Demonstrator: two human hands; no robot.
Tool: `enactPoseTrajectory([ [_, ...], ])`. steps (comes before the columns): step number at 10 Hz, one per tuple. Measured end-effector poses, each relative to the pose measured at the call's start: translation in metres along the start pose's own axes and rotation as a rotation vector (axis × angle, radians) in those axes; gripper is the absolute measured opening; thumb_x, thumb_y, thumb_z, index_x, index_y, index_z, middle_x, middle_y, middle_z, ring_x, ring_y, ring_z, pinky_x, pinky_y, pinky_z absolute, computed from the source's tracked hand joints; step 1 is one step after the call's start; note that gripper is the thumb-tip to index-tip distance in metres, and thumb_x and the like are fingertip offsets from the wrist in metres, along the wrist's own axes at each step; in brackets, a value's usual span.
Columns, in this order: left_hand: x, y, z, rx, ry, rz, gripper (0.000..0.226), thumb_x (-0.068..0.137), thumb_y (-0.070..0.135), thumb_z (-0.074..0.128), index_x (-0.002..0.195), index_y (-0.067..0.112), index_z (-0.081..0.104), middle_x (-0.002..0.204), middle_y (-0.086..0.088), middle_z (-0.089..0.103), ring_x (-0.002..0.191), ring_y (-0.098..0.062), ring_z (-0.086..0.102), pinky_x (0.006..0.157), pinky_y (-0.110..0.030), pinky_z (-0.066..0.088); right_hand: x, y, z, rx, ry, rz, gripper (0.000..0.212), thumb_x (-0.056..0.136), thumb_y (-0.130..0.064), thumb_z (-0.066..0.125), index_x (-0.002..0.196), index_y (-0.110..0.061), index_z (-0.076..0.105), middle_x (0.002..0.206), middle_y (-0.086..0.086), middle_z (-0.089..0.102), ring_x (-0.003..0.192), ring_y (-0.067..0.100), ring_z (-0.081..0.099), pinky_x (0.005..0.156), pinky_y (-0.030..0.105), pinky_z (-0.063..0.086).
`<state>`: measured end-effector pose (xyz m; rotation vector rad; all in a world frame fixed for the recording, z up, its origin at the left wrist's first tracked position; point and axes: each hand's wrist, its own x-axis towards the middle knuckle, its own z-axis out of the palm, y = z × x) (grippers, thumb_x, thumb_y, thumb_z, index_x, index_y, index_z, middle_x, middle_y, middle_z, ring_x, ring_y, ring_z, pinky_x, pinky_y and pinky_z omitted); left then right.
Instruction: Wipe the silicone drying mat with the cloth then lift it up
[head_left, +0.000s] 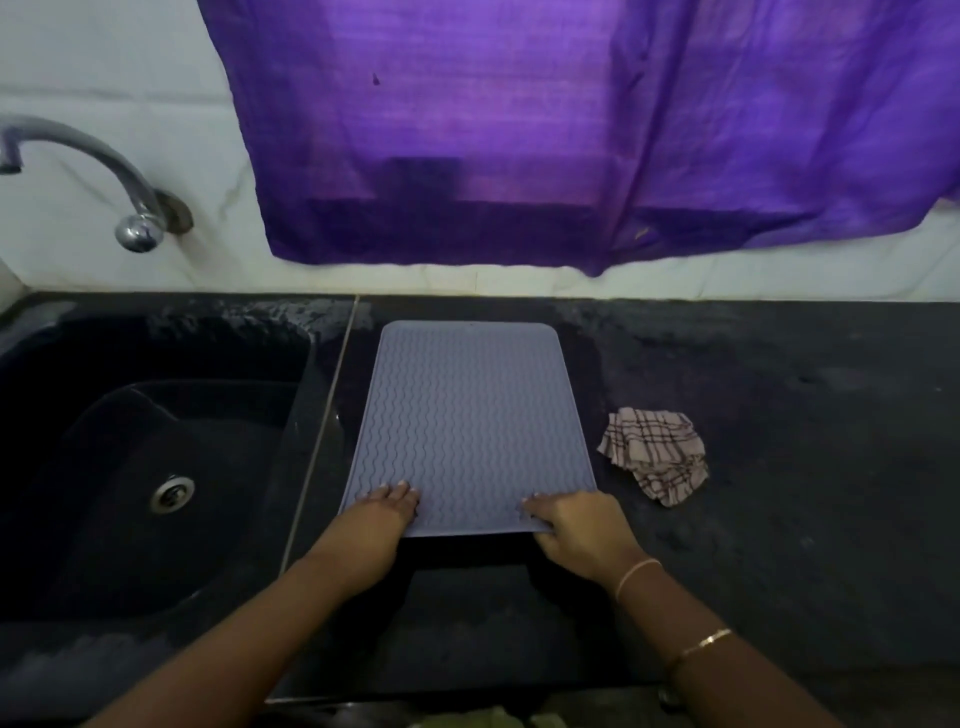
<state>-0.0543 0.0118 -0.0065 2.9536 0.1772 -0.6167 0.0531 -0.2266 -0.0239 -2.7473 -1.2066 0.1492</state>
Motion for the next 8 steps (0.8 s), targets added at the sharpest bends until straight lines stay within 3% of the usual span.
enactPoseTrajectory([
  [1,-0.012,0.003,0.013,-0.001,-0.004,-0.021,0.067,0.097,0.003,0.037,0.153,0.012,0.002,0.161,-0.007,0.001,0.149,-0.022,0.006,0.120,-0.031,0.005,-0.010,-0.004,-0.001,-0.028,0.034,-0.066,0.036,0.076,-0.030,0.054,0.107,-0.021,0.071,0.103,0.000,0.073,0.090,0.024,0.069,0.067,0.035,0.057],
  [2,-0.019,0.008,0.018,0.061,-0.018,-0.015,0.068,0.096,0.006,0.038,0.153,0.010,0.000,0.161,-0.009,0.000,0.149,-0.025,0.006,0.120,-0.034,0.006,-0.018,-0.003,0.004,-0.063,0.046,-0.126,0.032,0.057,-0.033,0.062,0.083,-0.023,0.075,0.078,-0.005,0.075,0.064,0.014,0.071,0.041,0.026,0.053],
  [3,-0.023,0.008,0.018,0.053,-0.032,0.020,0.069,0.097,0.019,0.040,0.153,0.010,0.000,0.161,-0.009,-0.001,0.149,-0.024,0.005,0.121,-0.034,0.008,-0.024,-0.003,-0.001,-0.058,0.037,-0.132,0.041,0.055,-0.040,0.064,0.092,-0.026,0.075,0.091,-0.006,0.075,0.076,0.009,0.072,0.047,0.023,0.056],
  [4,-0.028,0.002,0.008,0.029,-0.058,0.085,0.083,0.093,0.053,0.043,0.153,0.012,0.004,0.161,-0.006,0.001,0.149,-0.021,0.007,0.121,-0.033,0.014,-0.032,0.004,-0.001,0.010,-0.041,-0.129,0.062,0.074,-0.050,0.043,0.128,-0.025,0.057,0.139,0.001,0.052,0.123,0.012,0.053,0.094,0.034,0.051],
  [5,-0.025,0.003,-0.007,0.050,-0.102,0.084,0.092,0.082,0.075,0.036,0.150,0.014,0.025,0.157,-0.007,0.023,0.142,-0.021,0.030,0.116,-0.034,0.029,-0.038,0.005,-0.005,0.053,-0.176,-0.122,0.078,0.073,-0.063,0.021,0.139,-0.029,0.044,0.154,-0.003,0.026,0.140,0.010,0.028,0.113,0.028,0.030],
  [6,-0.015,0.011,-0.017,0.120,-0.058,0.079,0.080,0.080,0.079,0.027,0.109,0.013,0.063,0.100,-0.002,0.064,0.089,-0.014,0.058,0.072,-0.026,0.045,-0.038,0.004,-0.012,0.106,-0.181,-0.124,0.063,0.081,-0.058,0.032,0.131,-0.027,0.054,0.152,-0.003,0.031,0.139,0.008,0.031,0.113,0.024,0.027],
  [7,-0.007,0.020,-0.030,0.183,-0.066,0.048,0.058,0.092,0.062,0.036,0.096,0.012,0.064,0.071,0.004,0.049,0.077,-0.012,0.048,0.068,-0.024,0.035,-0.033,0.005,-0.018,0.147,-0.117,-0.112,0.046,0.086,-0.047,0.042,0.113,-0.021,0.068,0.133,-0.004,0.058,0.123,0.006,0.050,0.103,0.025,0.041],
  [8,0.003,0.027,-0.046,0.214,-0.064,0.049,0.054,0.093,0.056,0.040,0.106,0.010,0.064,0.087,-0.001,0.056,0.082,-0.014,0.051,0.074,-0.026,0.037,-0.018,0.005,-0.028,0.191,-0.042,-0.113,0.050,0.084,-0.048,0.034,0.093,-0.017,0.072,0.098,-0.006,0.071,0.088,0.009,0.063,0.079,0.030,0.051],
])
